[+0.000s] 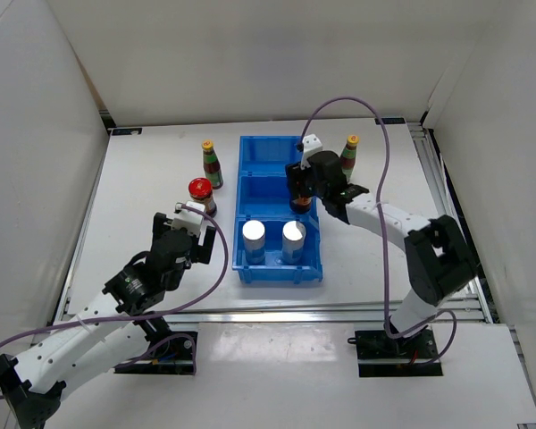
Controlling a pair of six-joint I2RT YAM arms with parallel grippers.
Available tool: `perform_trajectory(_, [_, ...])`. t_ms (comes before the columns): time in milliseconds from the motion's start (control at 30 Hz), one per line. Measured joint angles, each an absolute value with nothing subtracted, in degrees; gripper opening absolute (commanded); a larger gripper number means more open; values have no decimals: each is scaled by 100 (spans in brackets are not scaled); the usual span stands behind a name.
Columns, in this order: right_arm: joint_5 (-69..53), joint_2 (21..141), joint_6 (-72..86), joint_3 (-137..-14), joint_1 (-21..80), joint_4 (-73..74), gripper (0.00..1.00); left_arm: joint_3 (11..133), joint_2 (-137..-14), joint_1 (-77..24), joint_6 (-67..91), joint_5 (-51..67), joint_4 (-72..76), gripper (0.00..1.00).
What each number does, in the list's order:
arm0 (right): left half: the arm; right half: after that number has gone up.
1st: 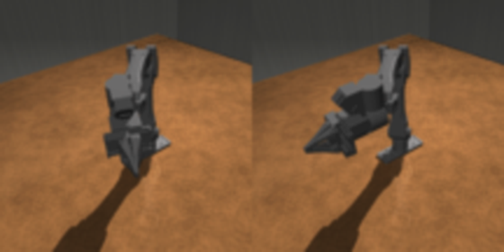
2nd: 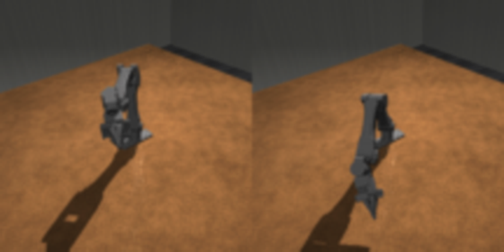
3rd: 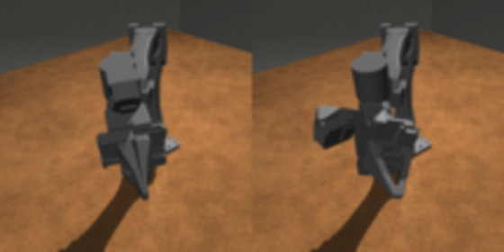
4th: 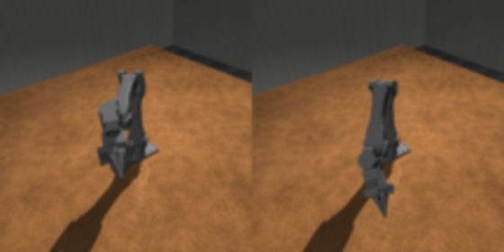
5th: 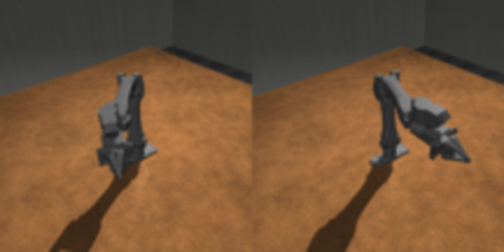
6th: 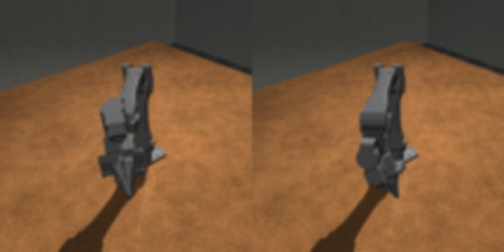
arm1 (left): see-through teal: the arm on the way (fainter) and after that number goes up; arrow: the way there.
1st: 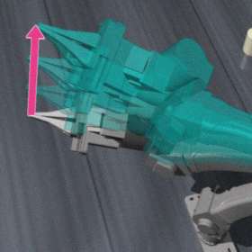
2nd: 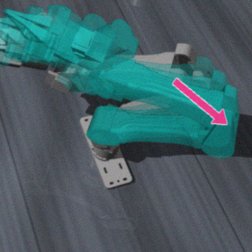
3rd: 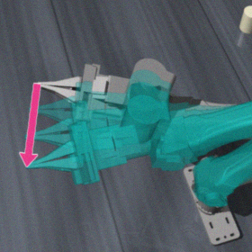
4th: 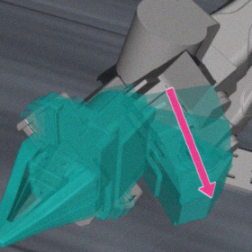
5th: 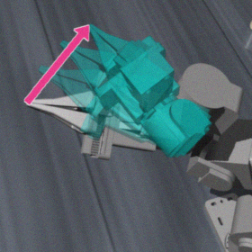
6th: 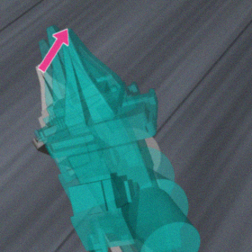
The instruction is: Organize the condiment bottles
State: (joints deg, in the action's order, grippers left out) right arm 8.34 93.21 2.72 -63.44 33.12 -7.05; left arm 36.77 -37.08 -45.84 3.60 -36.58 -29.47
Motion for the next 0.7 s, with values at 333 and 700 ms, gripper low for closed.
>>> perform_trajectory(333, [563,10219,294,-6401,3312,-1212,0,3677,-3708,-4584,357,-3658,-2947,100])
perform_trajectory(700, [489,10289,399,-6401,3347,-1337,63,3603,-3708,-4584,349,-3658,-2908,100])
